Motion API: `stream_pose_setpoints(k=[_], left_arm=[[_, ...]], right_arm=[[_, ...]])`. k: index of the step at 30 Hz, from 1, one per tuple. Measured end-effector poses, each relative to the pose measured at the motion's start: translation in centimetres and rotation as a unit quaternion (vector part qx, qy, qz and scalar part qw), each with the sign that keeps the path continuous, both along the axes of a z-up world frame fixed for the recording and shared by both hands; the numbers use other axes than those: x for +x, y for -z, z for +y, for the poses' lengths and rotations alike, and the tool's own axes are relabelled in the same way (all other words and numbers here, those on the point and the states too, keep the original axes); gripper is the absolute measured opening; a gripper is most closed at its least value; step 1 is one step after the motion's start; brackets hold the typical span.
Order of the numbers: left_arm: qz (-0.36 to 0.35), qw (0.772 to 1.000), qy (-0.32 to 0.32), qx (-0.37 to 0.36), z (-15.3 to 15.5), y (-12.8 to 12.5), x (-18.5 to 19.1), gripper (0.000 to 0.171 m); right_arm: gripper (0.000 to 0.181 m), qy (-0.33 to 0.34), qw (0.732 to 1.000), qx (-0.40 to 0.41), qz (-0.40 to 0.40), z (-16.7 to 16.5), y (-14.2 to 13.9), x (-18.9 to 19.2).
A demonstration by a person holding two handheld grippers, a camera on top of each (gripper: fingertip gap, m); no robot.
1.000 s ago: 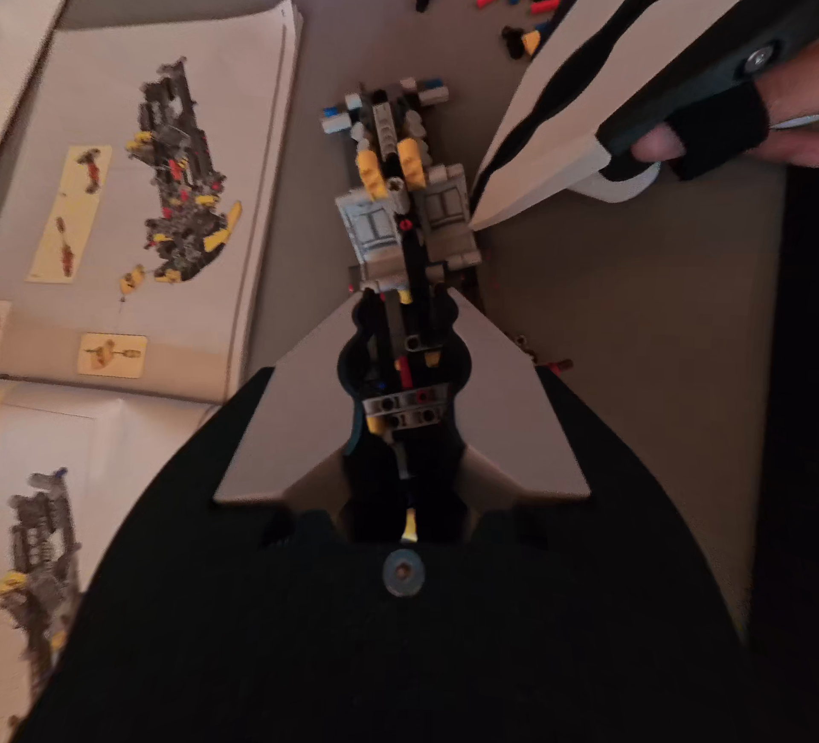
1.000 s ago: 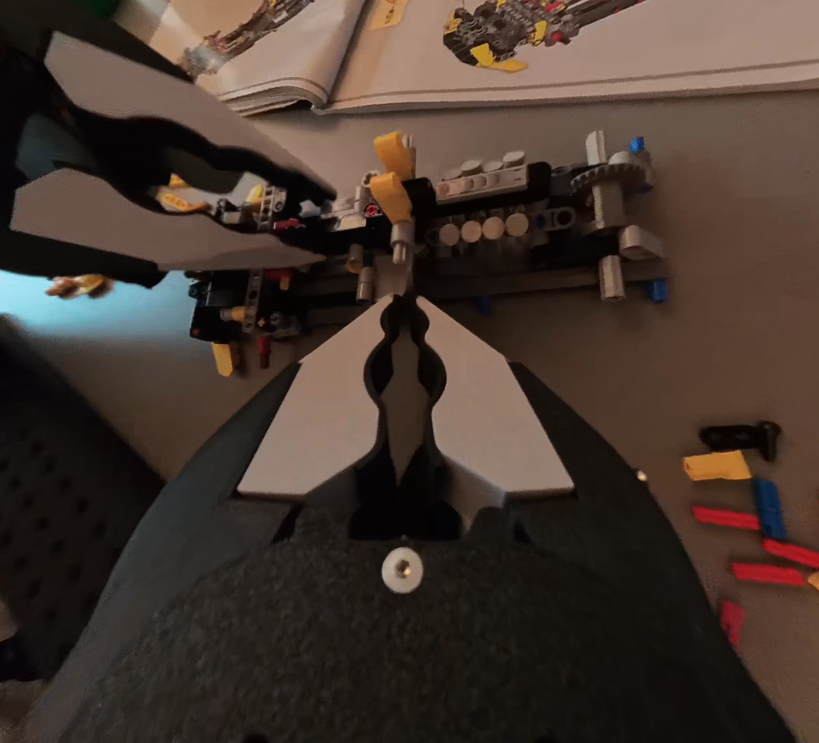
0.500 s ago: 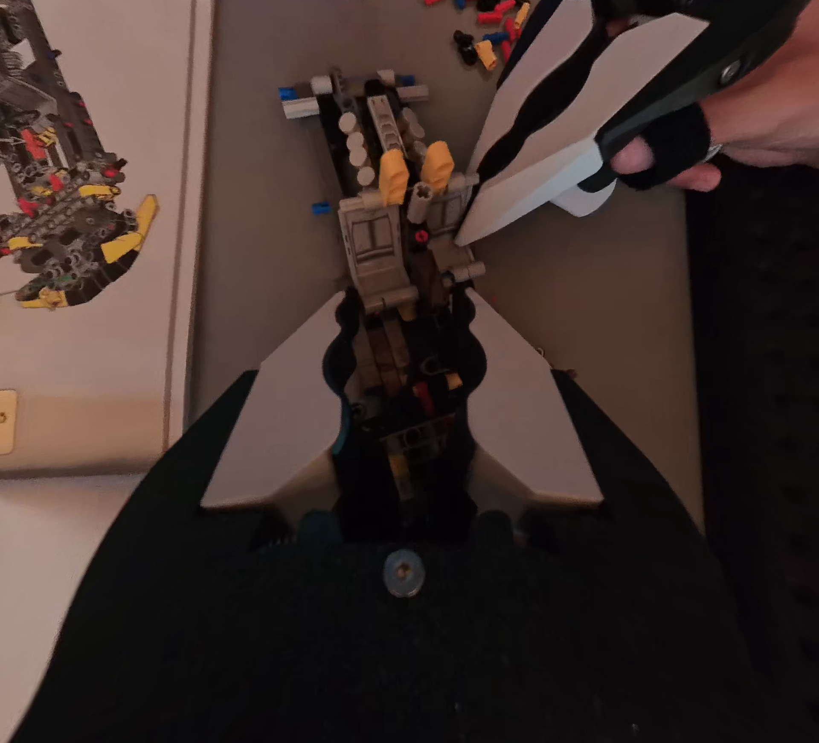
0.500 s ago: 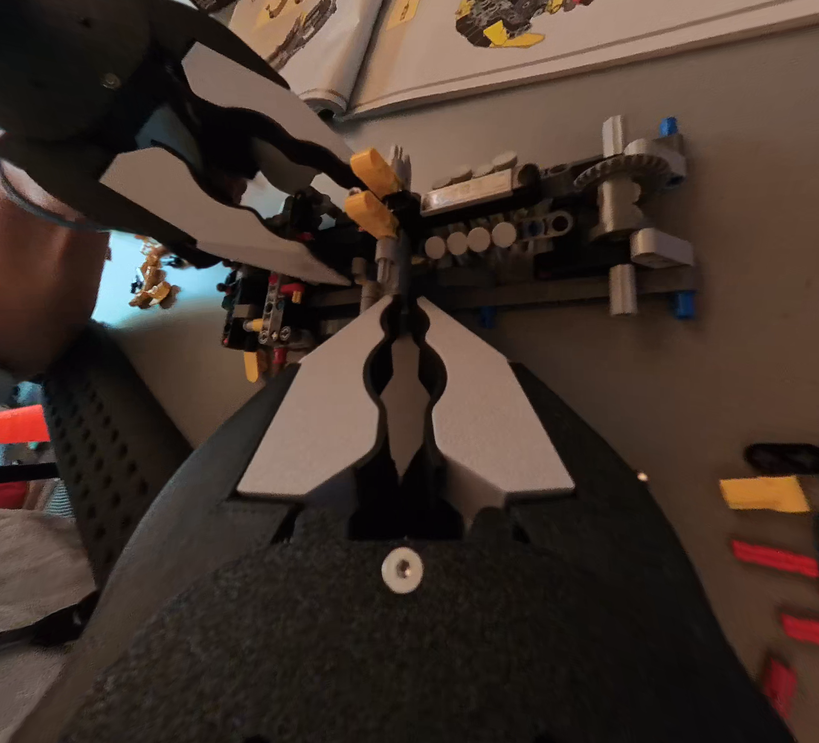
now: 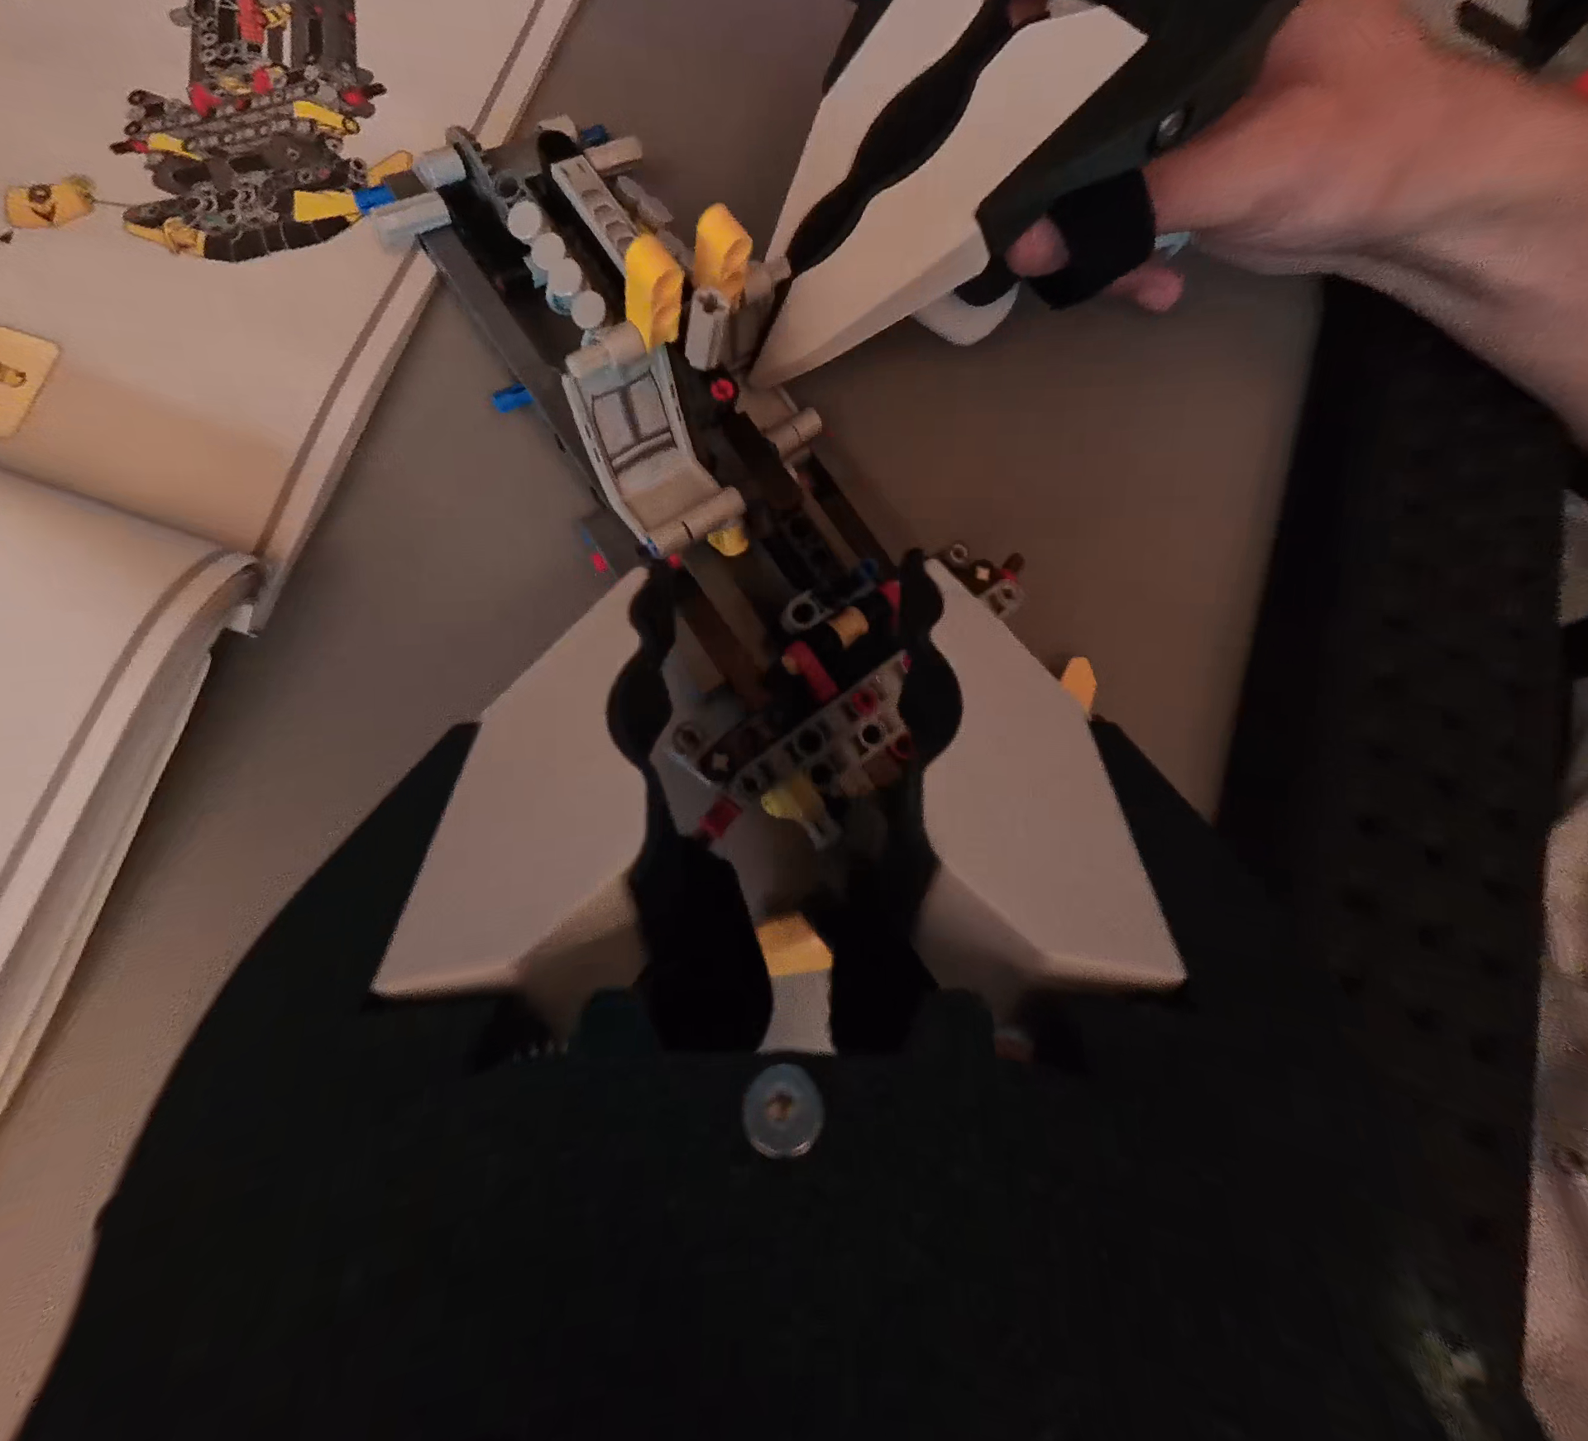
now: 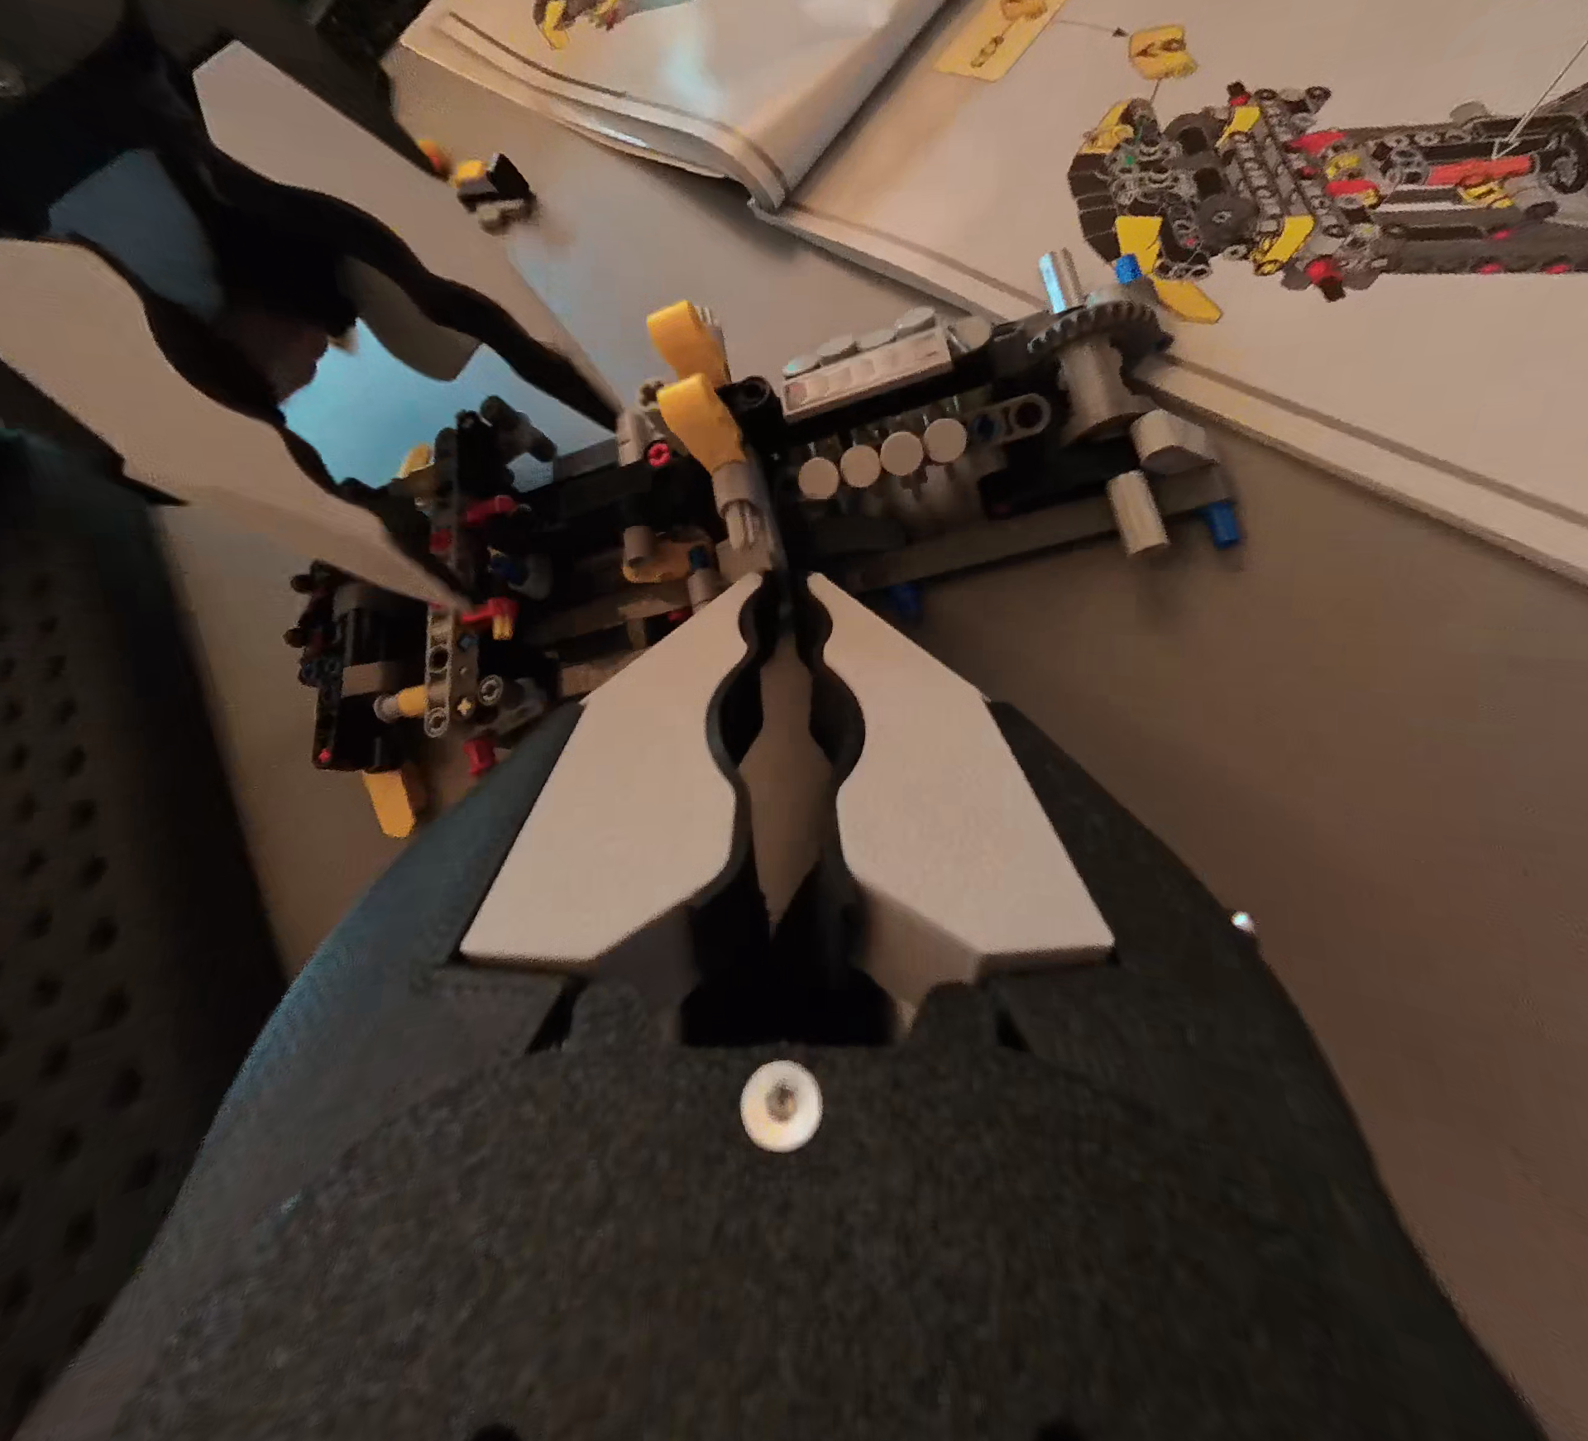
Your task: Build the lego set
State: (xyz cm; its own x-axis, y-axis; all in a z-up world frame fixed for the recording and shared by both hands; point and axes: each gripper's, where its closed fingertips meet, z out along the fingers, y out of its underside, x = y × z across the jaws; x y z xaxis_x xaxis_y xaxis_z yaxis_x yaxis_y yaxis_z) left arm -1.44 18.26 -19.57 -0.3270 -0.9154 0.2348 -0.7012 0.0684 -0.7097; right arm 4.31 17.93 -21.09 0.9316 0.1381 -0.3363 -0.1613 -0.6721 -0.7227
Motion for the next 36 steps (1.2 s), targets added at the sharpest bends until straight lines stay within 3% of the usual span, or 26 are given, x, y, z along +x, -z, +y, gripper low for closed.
stream_pose_setpoints(k=[3,5,8,11,14,18,21,27,31,33,36], left_arm=[[-0.047,0.999,0.012,0.014,2.1,-1.1,0.0,0.046],[-0.107,0.99,0.079,0.053,2.9,-1.9,0.1,0.03],[-0.194,0.96,0.162,0.123,2.6,-3.1,0.8,0.023],[-0.183,0.938,0.226,0.186,2.6,-1.5,1.2,0.015],[-0.15,0.935,0.282,0.151,1.2,-0.1,0.5,0.012],[-0.155,0.928,0.296,0.164,0.5,0.4,0.7,0.017],[-0.171,0.926,0.287,0.173,0.3,0.4,1.4,0.003],[-0.175,0.93,0.272,0.173,0.2,0.4,1.5,0.003],[-0.169,0.927,0.274,0.194,0.6,0.5,1.4,0.005],[-0.157,0.923,0.282,0.211,0.9,0.7,1.4,0.01],[-0.137,0.921,0.306,0.198,0.5,0.9,1.3,0.016]], right_arm=[[0.002,-0.011,1.0,0.008,0.008,-0.2,-0.2,-0.4],[0.002,-0.018,0.999,0.002,0.029,-0.4,-0.2,-0.8],[0.002,-0.016,0.998,-0.002,0.058,-0.7,-0.3,-1.2],[0.002,-0.029,0.998,-0.003,0.056,-1.1,-0.2,-1.5],[0.002,-0.035,0.995,-0.01,0.09,-1.4,-0.3,-1.6],[0.002,-0.04,0.995,-0.012,0.091,-1.6,-0.2,-1.3],[0.001,-0.044,0.994,-0.013,0.099,-1.8,-0.2,-1.2],[0.007,-0.029,0.994,-0.008,0.108,-2.2,-0.7,-0.8],[0.018,-0.013,0.998,0.049,-0.029,-3.8,-2.0,-0.5],[0.025,-0.029,0.991,0.092,-0.098,-4.2,-2.7,-1.8],[0.024,-0.035,0.969,0.079,-0.23,-3.7,-1.7,-2.1]])
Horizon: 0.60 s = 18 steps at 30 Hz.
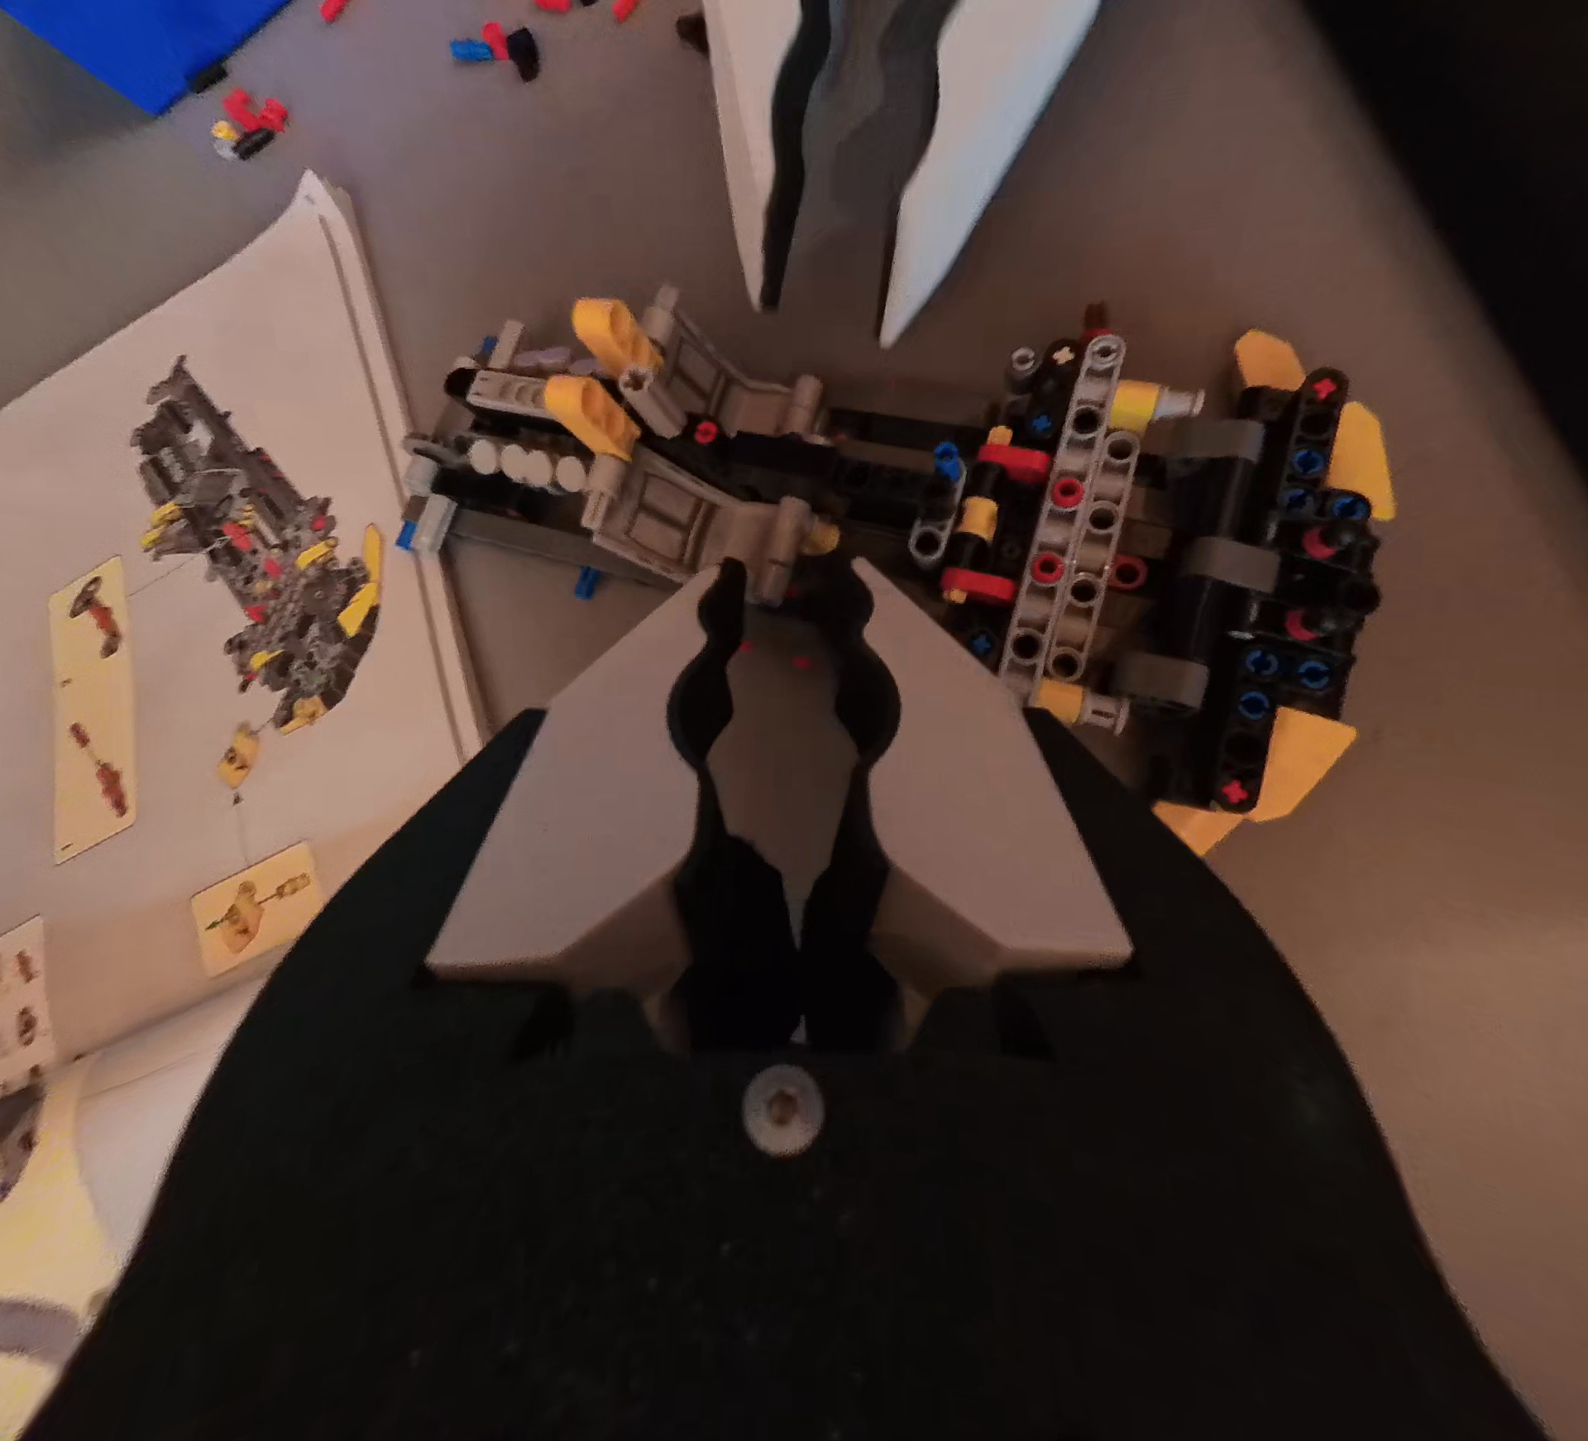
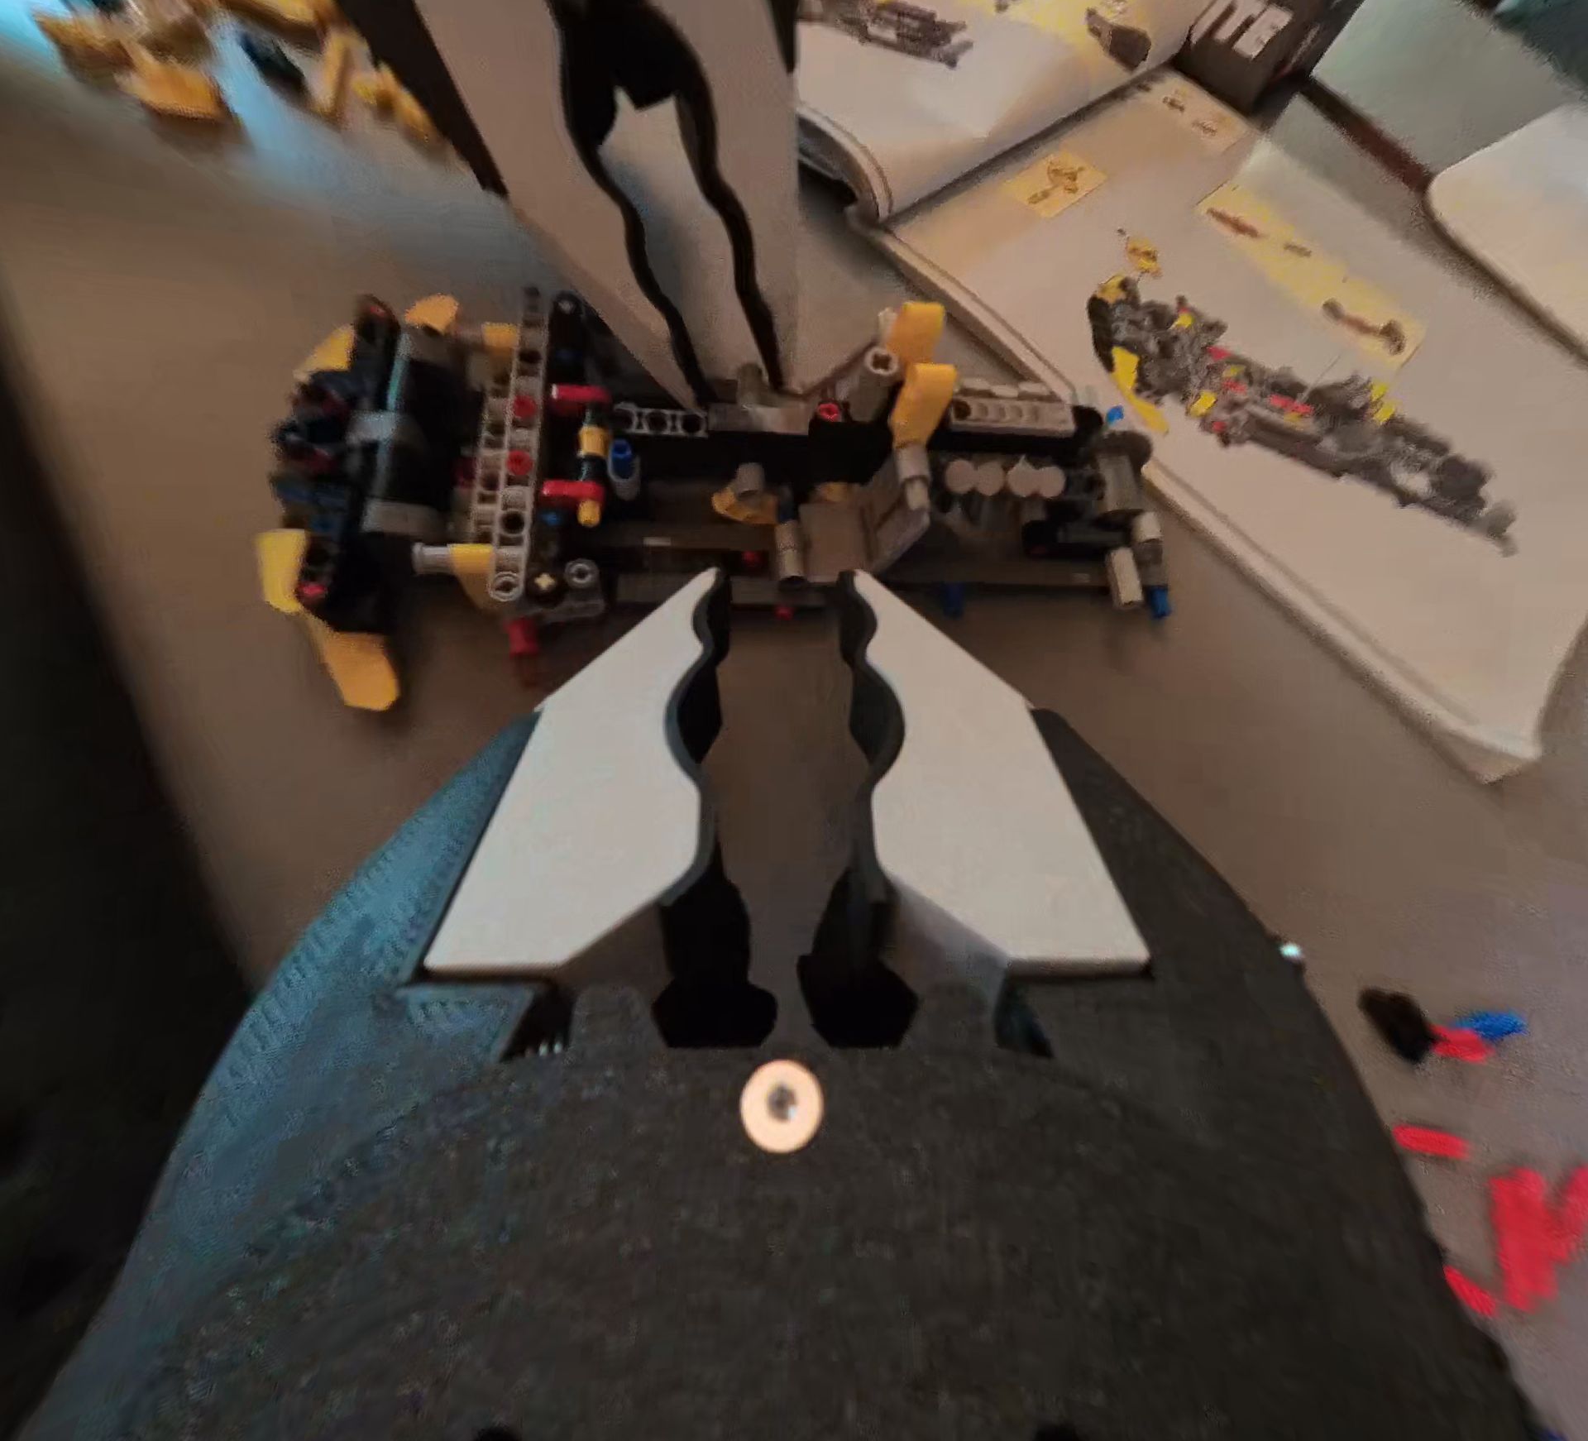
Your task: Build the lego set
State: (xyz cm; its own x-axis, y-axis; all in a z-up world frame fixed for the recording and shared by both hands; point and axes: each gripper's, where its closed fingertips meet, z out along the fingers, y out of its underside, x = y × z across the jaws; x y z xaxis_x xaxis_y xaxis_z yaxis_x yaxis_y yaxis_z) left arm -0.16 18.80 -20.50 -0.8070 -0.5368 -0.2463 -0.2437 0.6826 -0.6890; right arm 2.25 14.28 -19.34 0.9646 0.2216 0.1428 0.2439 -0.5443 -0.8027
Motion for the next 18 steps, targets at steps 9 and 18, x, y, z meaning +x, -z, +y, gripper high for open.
stream_pose_setpoints(k=[9,18], left_arm=[[0.023,0.999,0.035,0.0,-0.8,0.1,0.3,0.011],[0.01,1.0,0.024,0.005,-0.1,0.3,0.4,0.008]], right_arm=[[0.021,-0.033,0.999,0.007,-0.006,2.0,-0.2,-1.8],[0.019,-0.033,0.989,-0.009,-0.147,2.6,1.2,-1.8]])
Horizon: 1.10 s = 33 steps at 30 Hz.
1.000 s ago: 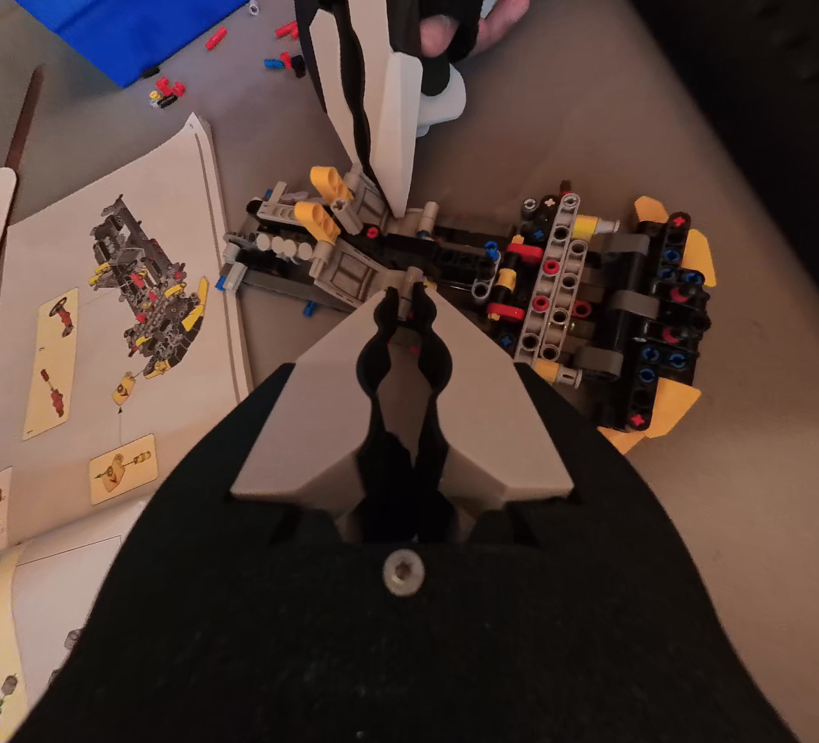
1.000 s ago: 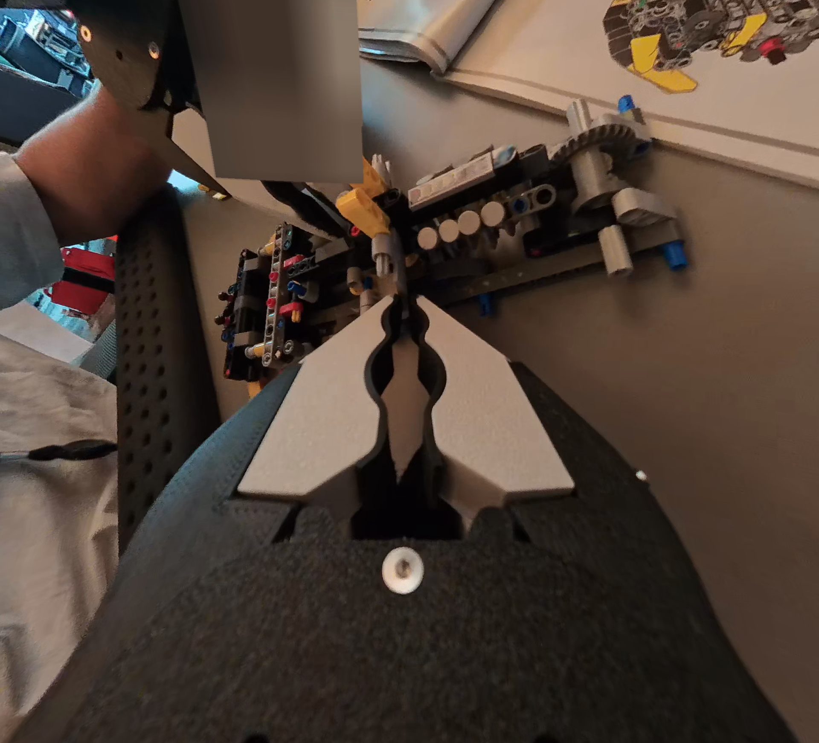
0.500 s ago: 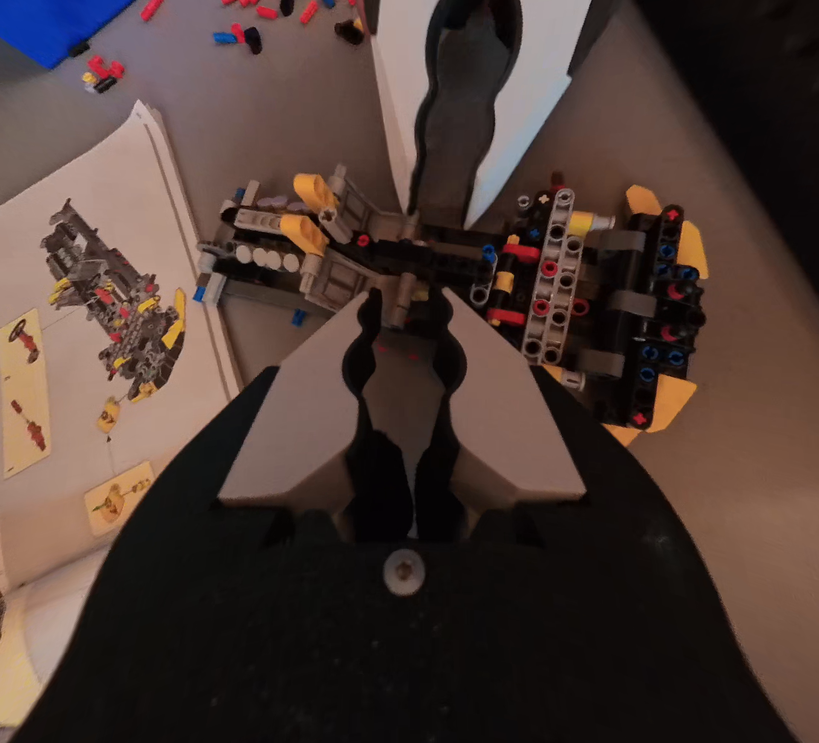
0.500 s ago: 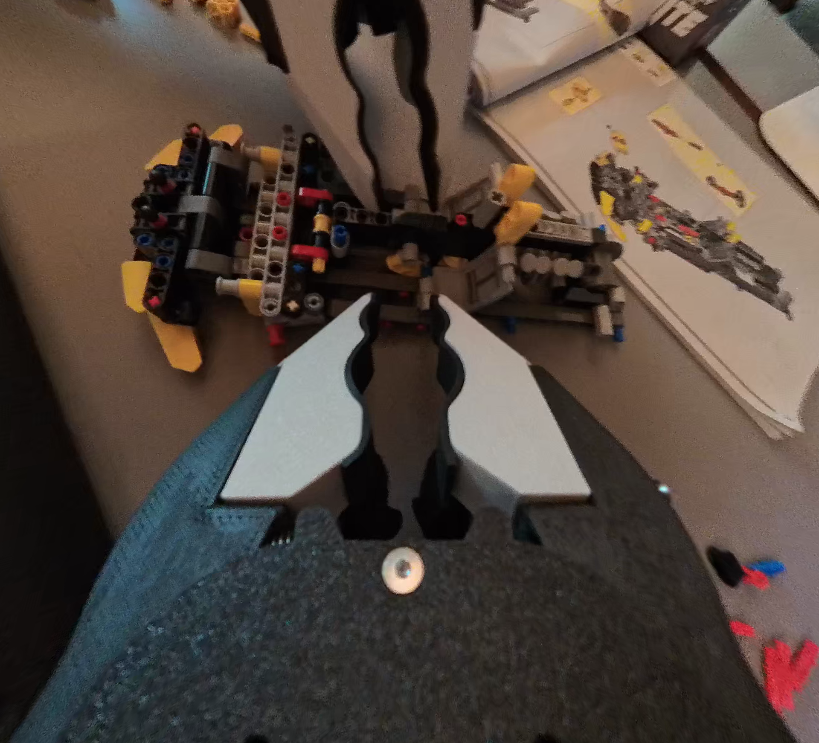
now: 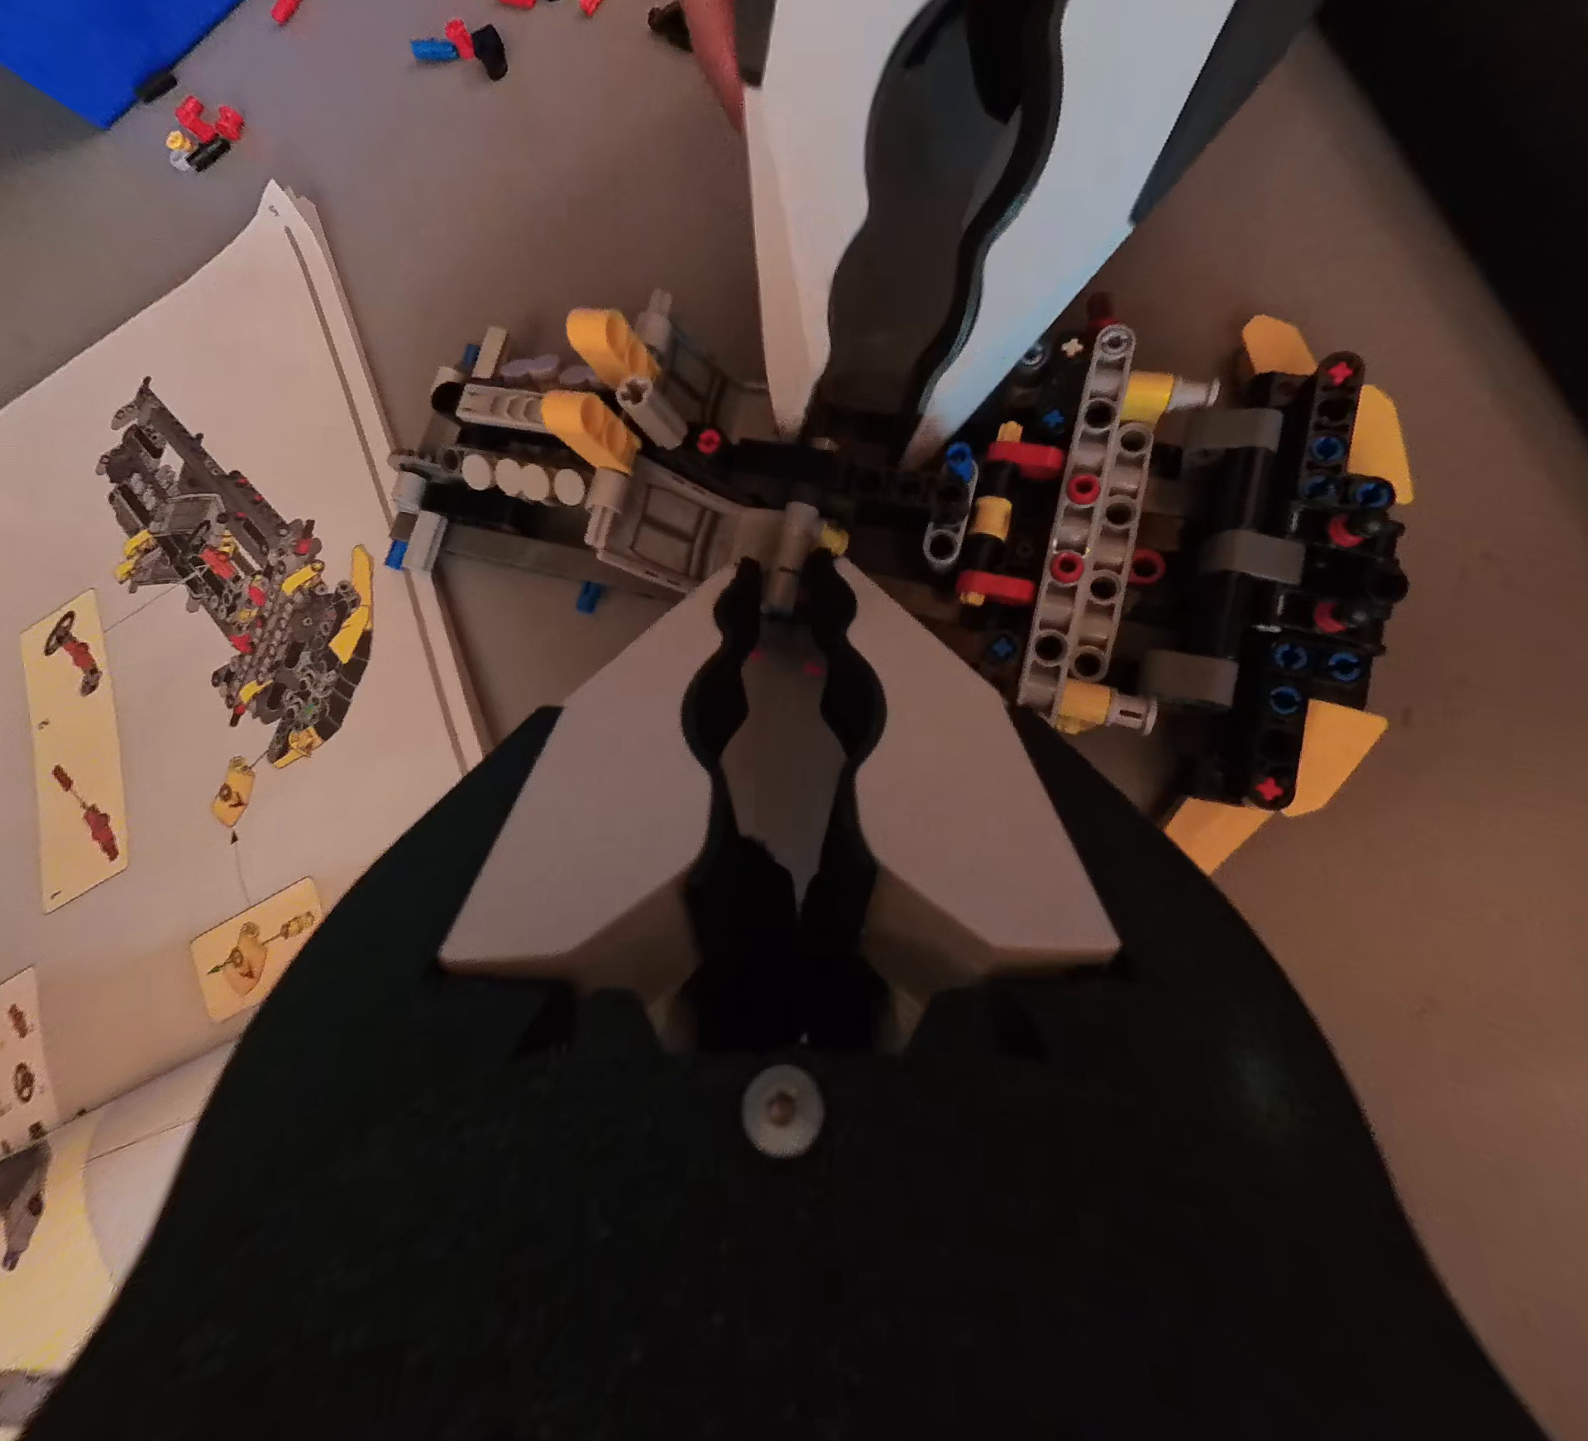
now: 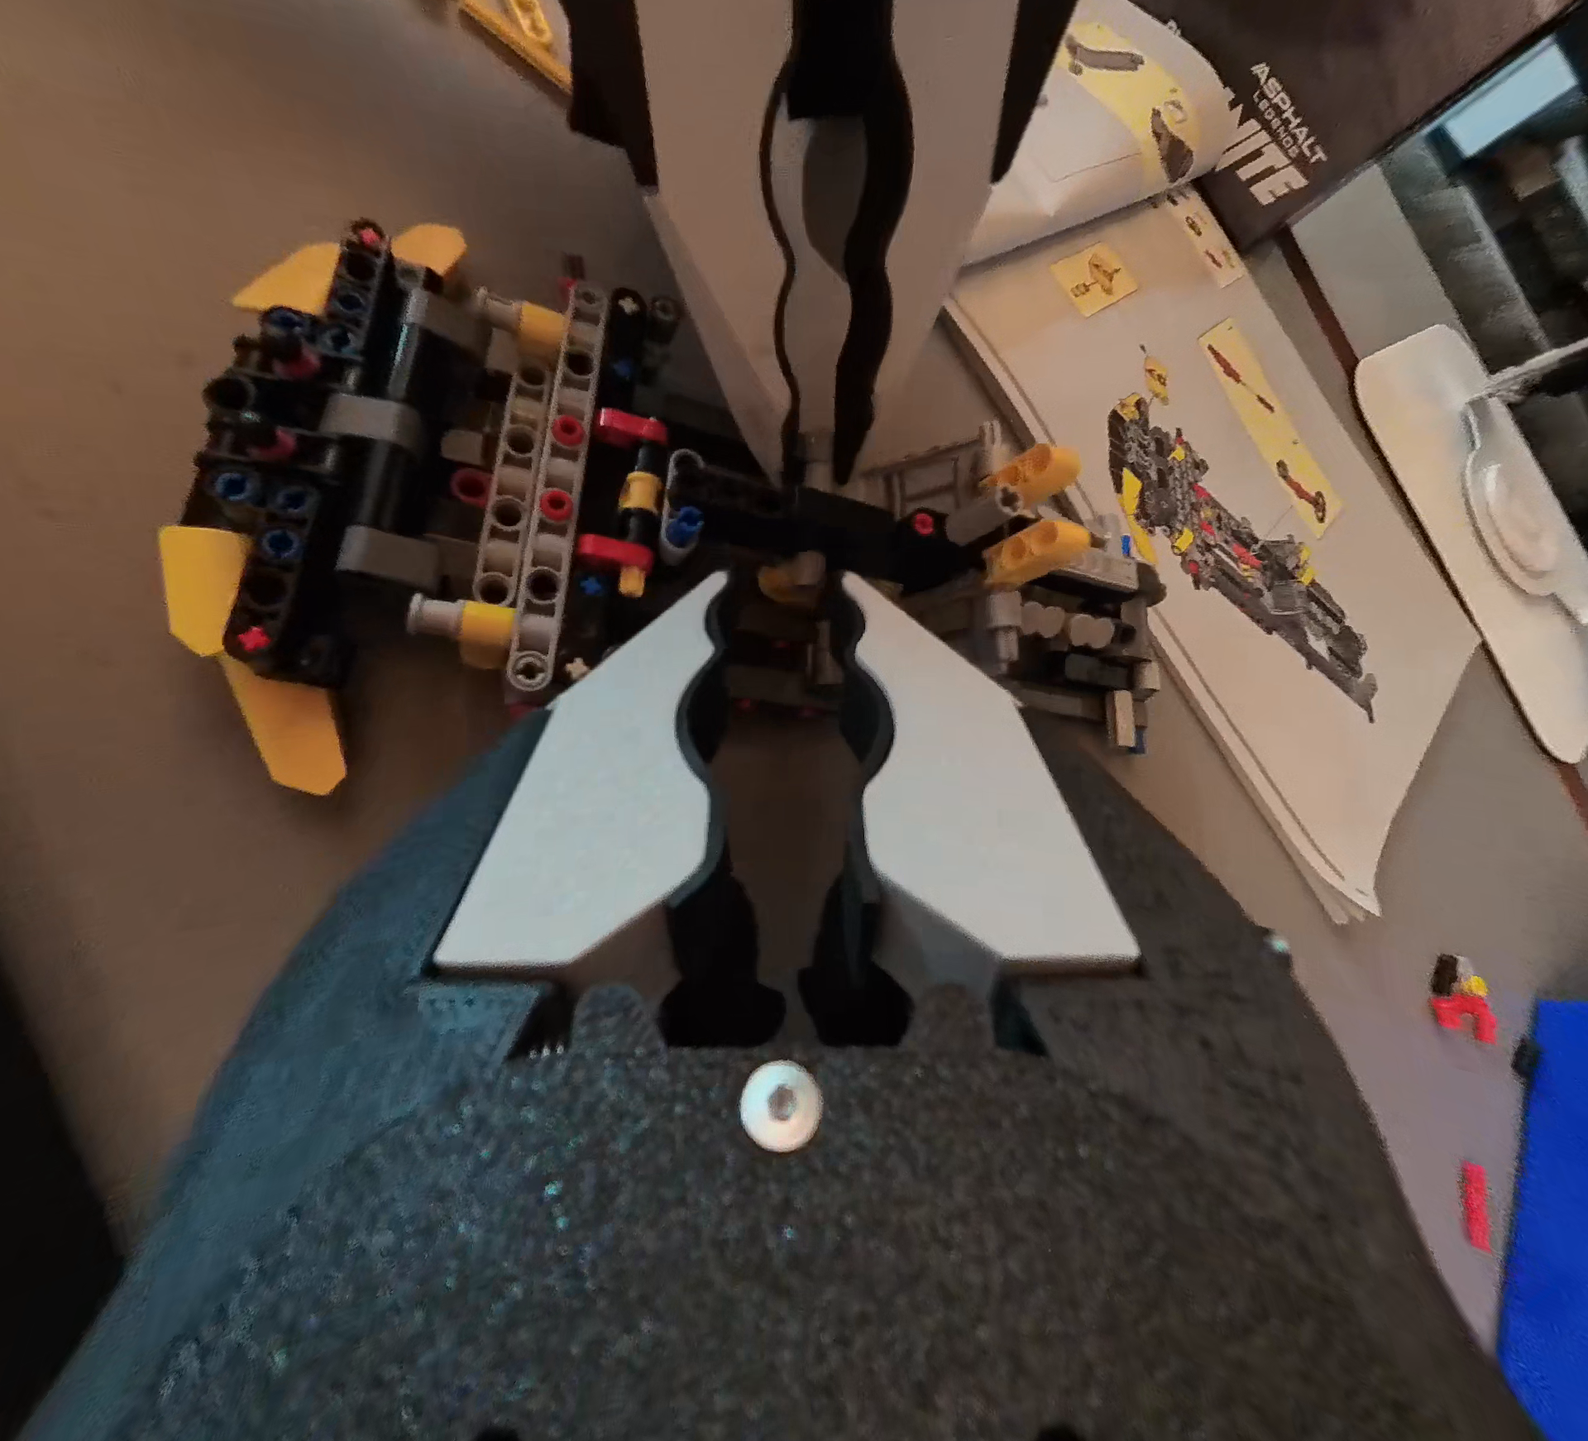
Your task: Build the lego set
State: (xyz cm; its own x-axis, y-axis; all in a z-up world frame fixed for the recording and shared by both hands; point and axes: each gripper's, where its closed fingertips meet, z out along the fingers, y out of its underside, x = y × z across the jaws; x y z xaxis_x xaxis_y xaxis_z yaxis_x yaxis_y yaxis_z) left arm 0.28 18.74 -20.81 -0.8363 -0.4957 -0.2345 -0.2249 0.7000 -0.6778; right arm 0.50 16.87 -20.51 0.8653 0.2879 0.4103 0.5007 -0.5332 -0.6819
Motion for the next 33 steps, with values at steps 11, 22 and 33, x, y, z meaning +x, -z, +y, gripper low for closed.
stream_pose_setpoints(k=[11,22,33], left_arm=[[-0.018,1.0,-0.001,-0.009,-0.21,0.04,0.05,0.006],[-0.02,1.0,0.0,-0.006,-0.28,0.05,0.07,0.006],[-0.018,1.0,0.001,-0.012,-0.28,0.06,0.06,0.006]], right_arm=[[0.015,0.006,1.0,0.0,-0.013,0.1,0.13,0.14],[0.015,0.008,0.999,-0.012,0.043,0.07,0.11,0.18],[0.015,0.01,1.0,-0.005,0.026,0.12,0.13,0.16]])
